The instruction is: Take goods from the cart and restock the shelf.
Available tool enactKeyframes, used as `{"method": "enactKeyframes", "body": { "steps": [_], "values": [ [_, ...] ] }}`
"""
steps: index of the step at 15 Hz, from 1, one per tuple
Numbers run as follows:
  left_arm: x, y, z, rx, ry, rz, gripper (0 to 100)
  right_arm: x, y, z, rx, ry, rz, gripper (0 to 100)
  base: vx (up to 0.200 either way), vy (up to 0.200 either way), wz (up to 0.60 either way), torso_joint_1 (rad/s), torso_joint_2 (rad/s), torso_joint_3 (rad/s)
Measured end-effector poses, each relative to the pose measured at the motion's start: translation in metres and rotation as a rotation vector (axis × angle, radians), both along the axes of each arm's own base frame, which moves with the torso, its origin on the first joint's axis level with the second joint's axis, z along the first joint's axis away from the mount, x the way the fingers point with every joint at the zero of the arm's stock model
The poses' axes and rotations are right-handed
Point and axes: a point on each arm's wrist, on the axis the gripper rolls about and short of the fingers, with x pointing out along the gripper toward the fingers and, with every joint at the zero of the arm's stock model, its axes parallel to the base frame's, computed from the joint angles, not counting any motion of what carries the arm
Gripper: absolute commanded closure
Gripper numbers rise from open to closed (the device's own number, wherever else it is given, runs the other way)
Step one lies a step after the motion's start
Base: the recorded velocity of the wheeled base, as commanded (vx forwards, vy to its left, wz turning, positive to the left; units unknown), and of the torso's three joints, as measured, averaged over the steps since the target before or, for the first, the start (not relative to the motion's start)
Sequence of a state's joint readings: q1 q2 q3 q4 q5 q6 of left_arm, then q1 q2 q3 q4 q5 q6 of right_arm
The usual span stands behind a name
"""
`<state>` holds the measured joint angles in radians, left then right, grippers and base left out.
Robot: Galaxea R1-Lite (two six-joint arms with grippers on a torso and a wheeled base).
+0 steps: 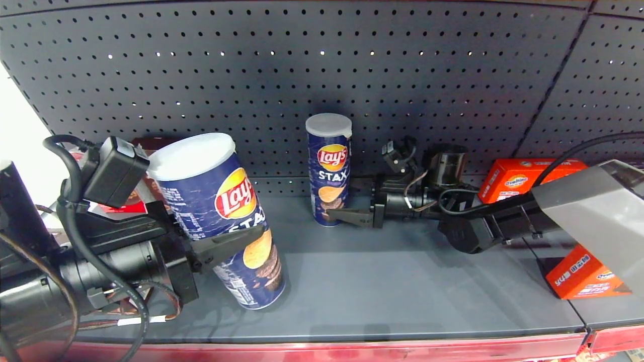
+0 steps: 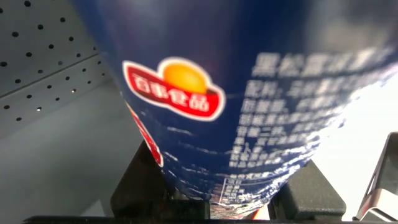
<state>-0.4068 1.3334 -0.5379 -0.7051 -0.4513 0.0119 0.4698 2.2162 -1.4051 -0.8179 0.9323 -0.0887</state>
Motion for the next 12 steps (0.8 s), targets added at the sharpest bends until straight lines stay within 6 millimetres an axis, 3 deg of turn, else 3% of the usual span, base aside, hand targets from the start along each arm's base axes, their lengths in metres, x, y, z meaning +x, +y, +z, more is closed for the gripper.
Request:
{"method": "enactKeyframes", "body": {
  "steps": [9,10,12],
  "values": [
    [-0.002,0.001,-0.007,0.010,0.020,0.000,100,0.015,0.008,-0.015,-0.010,0.020,-0.005,0,0.000,0.000,0.00,0.000,0.00,0.000],
    [-0.002,0.001,-0.007,0.012,0.023,0.000,100,0.016,0.008,-0.015,-0.009,0.018,-0.006,100,0.000,0.000,0.00,0.000,0.00,0.000],
    [-0.003,0.001,-0.008,0.013,0.026,0.000,100,0.017,0.008,-0.016,-0.009,0.017,-0.007,100,0.000,0.000,0.00,0.000,0.00,0.000]
  ]
}}
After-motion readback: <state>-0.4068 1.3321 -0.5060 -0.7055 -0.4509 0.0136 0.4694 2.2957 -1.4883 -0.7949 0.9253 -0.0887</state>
